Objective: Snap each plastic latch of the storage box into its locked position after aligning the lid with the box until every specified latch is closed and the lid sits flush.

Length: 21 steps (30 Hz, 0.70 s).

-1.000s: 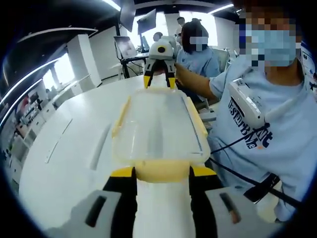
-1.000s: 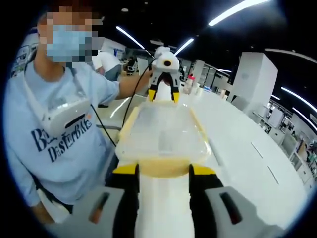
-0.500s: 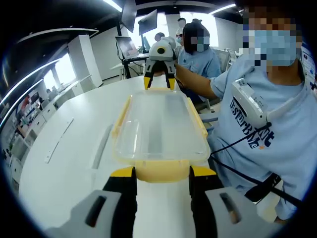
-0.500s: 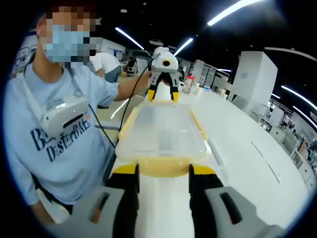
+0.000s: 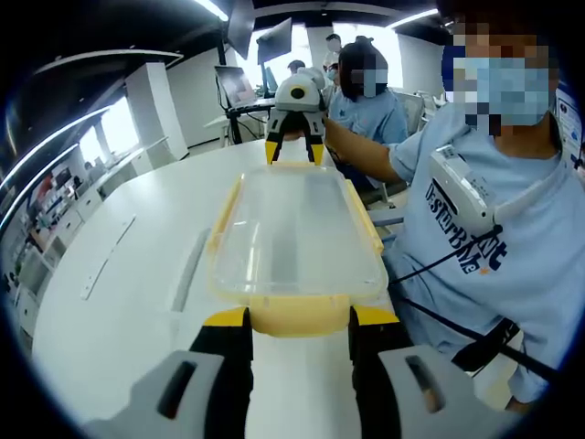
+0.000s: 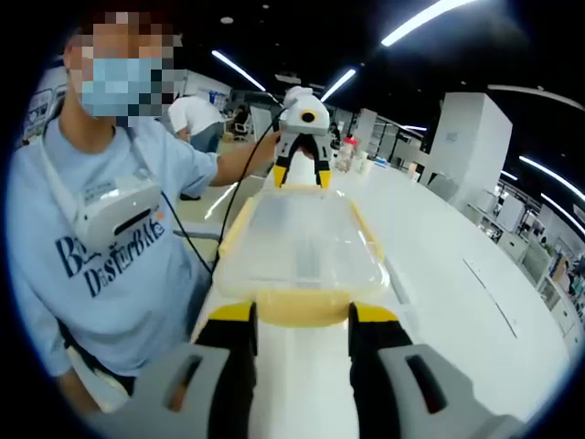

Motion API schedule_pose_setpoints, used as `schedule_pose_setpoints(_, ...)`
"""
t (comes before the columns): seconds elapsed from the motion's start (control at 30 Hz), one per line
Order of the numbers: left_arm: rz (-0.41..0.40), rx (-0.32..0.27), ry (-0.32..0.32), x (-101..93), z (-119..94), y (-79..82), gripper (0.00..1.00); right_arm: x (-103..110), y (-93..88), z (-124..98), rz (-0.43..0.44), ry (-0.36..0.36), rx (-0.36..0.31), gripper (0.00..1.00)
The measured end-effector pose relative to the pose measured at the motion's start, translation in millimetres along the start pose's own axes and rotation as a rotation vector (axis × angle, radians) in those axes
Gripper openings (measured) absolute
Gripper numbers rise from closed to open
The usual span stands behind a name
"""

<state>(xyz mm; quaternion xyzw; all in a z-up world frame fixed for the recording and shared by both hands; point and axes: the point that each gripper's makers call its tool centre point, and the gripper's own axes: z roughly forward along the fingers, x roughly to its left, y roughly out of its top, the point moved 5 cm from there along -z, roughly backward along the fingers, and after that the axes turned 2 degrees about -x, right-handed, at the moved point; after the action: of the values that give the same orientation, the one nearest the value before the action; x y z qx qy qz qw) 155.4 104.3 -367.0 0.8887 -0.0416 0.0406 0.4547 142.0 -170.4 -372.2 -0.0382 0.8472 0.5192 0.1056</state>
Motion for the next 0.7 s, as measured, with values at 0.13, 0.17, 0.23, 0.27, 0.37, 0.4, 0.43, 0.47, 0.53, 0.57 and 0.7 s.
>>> schedule_pose_setpoints(0.13,-0.001,0.007,-0.001,3.0,0.9,-0.1,0.40,-2.8,-2.0,0.6,0.005,0.000,-0.001,0.37)
schedule_pose_setpoints(0.17,-0.002,0.007,-0.001,3.5,1.1,0.2,0.40,-3.5,-2.5,0.7,0.006,0.001,-0.001,0.37)
schedule_pose_setpoints(0.23,-0.001,0.009,-0.001,4.8,1.0,0.5,0.40,-4.5,-3.1,0.4,0.008,0.002,-0.003,0.37)
schedule_pose_setpoints(0.27,0.000,0.011,-0.001,5.4,1.5,0.6,0.40,-4.6,-3.2,0.2,0.008,0.003,-0.004,0.37)
schedule_pose_setpoints(0.37,0.000,0.015,-0.003,6.8,1.5,0.8,0.40,-4.9,-2.6,0.4,0.007,0.002,-0.007,0.37)
schedule_pose_setpoints(0.4,-0.001,0.016,-0.004,7.1,1.4,1.1,0.40,-5.0,-2.4,0.6,0.006,0.001,-0.008,0.37)
schedule_pose_setpoints(0.43,-0.001,0.016,-0.004,7.3,1.3,1.3,0.40,-5.2,-2.2,0.6,0.005,0.000,-0.008,0.37)
schedule_pose_setpoints(0.47,0.001,0.016,-0.002,8.1,0.8,1.7,0.40,-5.7,-1.8,0.6,0.003,-0.002,-0.010,0.37)
schedule_pose_setpoints(0.53,0.001,0.015,-0.003,10.1,-0.4,2.5,0.40,-7.3,-0.9,0.1,0.001,-0.002,-0.014,0.37)
schedule_pose_setpoints(0.57,0.001,0.013,-0.003,11.1,-0.8,2.6,0.40,-8.0,-0.6,0.0,0.001,-0.003,-0.016,0.37)
schedule_pose_setpoints(0.7,-0.002,0.012,-0.007,14.7,1.0,1.2,0.40,-11.1,-0.3,-0.9,0.002,-0.002,-0.019,0.37)
